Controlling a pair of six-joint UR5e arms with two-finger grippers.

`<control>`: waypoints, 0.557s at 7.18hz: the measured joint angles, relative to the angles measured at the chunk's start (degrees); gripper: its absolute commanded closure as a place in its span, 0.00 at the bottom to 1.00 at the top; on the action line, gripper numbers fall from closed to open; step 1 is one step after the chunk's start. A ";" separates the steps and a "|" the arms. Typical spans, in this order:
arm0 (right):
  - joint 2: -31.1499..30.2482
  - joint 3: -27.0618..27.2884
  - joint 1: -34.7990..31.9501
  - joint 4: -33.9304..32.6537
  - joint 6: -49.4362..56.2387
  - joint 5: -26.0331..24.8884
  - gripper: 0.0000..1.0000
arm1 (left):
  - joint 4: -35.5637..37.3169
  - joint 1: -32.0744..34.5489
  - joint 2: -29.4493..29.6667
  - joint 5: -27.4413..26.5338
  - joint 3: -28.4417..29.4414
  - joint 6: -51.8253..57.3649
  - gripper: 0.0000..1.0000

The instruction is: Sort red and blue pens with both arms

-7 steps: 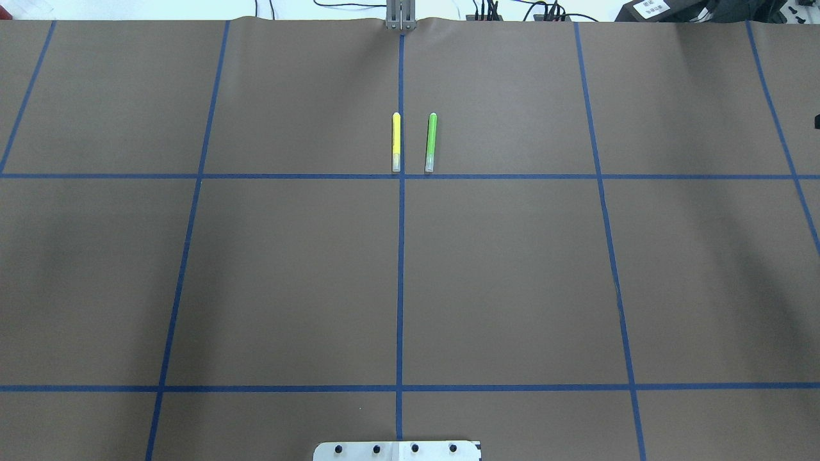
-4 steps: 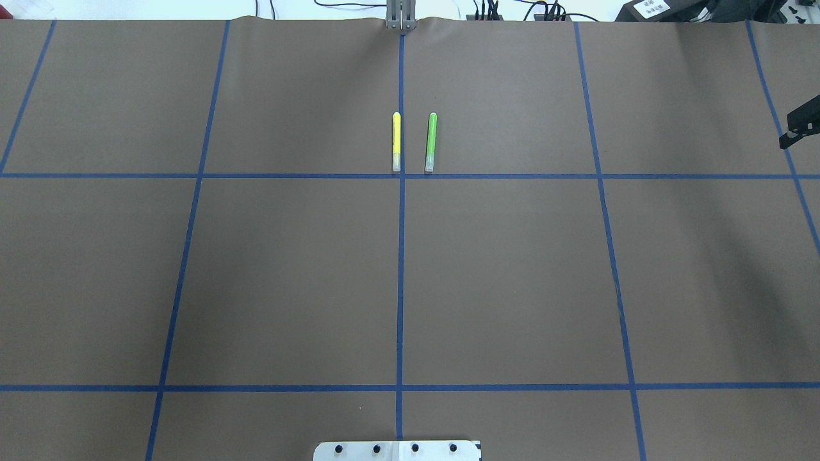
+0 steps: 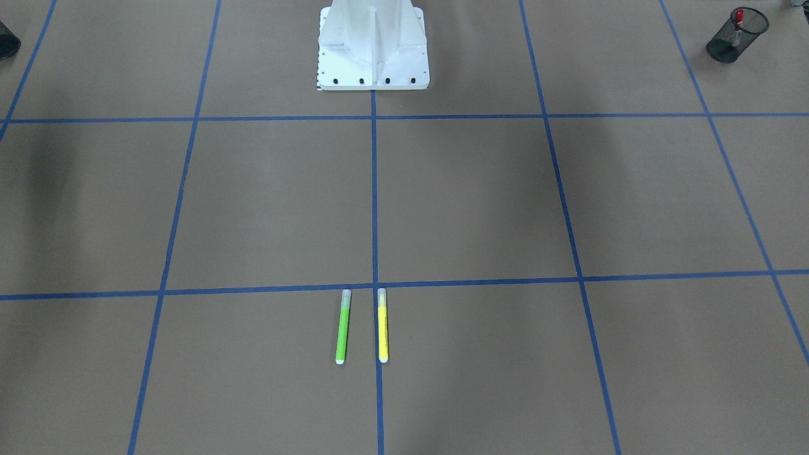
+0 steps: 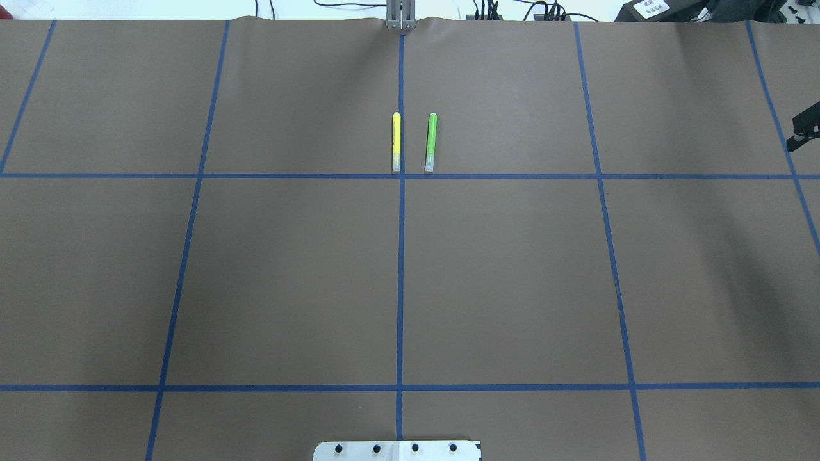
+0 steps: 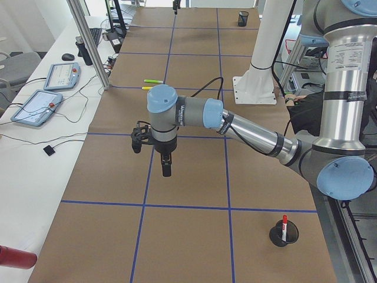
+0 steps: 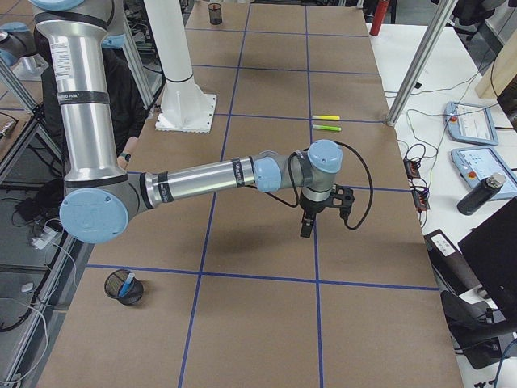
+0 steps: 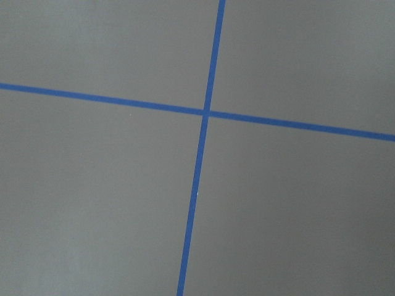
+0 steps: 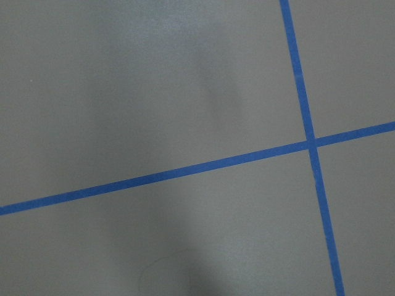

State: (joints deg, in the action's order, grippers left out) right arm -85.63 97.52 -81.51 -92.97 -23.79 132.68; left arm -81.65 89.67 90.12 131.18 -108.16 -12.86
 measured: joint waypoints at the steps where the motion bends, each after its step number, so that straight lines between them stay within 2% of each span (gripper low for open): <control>1: -1.50 0.05 -1.94 -0.14 2.62 0.19 0.01 | -5.41 -0.10 -0.30 0.77 3.25 -0.47 0.00; 4: -5.07 0.83 -5.78 -0.25 4.37 1.06 0.01 | -9.27 -0.15 -1.73 1.36 8.60 -0.60 0.00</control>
State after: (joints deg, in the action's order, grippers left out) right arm -90.71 98.35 -87.29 -93.22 -19.41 133.75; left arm -90.92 89.52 88.38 132.53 -99.56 -13.46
